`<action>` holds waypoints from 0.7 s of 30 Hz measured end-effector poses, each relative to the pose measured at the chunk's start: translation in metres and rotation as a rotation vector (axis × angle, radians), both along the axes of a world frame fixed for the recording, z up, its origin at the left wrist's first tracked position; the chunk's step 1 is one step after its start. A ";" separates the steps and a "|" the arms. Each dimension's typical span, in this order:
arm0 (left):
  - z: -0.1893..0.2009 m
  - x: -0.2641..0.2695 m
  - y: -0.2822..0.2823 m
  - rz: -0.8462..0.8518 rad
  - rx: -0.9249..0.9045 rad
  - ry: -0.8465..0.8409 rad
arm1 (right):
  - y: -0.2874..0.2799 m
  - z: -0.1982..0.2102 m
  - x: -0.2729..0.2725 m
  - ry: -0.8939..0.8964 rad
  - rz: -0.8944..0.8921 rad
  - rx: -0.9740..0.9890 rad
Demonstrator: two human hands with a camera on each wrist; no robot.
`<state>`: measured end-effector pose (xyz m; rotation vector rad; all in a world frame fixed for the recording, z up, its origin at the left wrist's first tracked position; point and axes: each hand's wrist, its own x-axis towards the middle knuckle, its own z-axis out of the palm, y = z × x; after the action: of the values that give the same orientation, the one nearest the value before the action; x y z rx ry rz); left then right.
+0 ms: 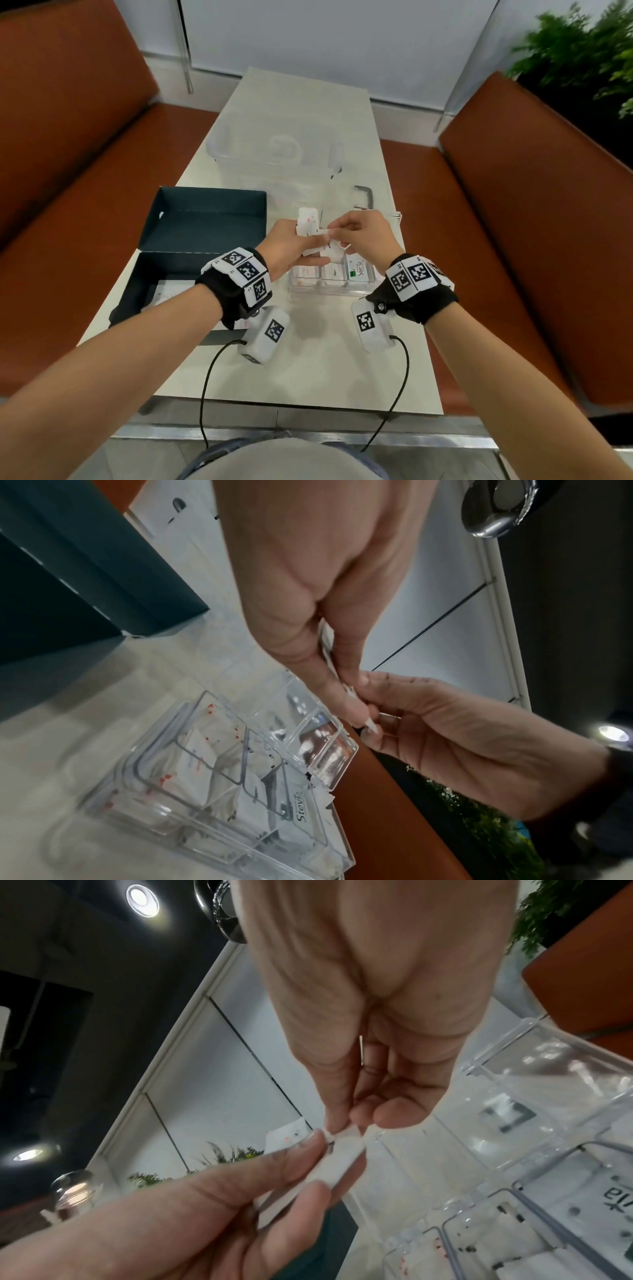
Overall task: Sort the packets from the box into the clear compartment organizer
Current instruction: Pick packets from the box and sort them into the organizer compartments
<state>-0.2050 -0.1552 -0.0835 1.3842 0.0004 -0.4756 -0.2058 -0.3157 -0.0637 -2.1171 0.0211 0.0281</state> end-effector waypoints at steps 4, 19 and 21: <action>-0.011 0.005 0.001 0.060 0.005 0.043 | -0.018 -0.015 0.014 0.067 -0.117 0.037; -0.018 0.011 0.013 0.096 0.002 0.094 | -0.009 -0.070 0.026 0.109 -0.054 -0.389; -0.016 0.010 0.013 0.058 -0.033 0.130 | -0.007 -0.073 0.026 0.104 -0.026 -0.458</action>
<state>-0.1953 -0.1425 -0.1000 1.3154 0.1379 -0.5136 -0.1802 -0.3223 -0.1367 -2.5704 0.1276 0.1284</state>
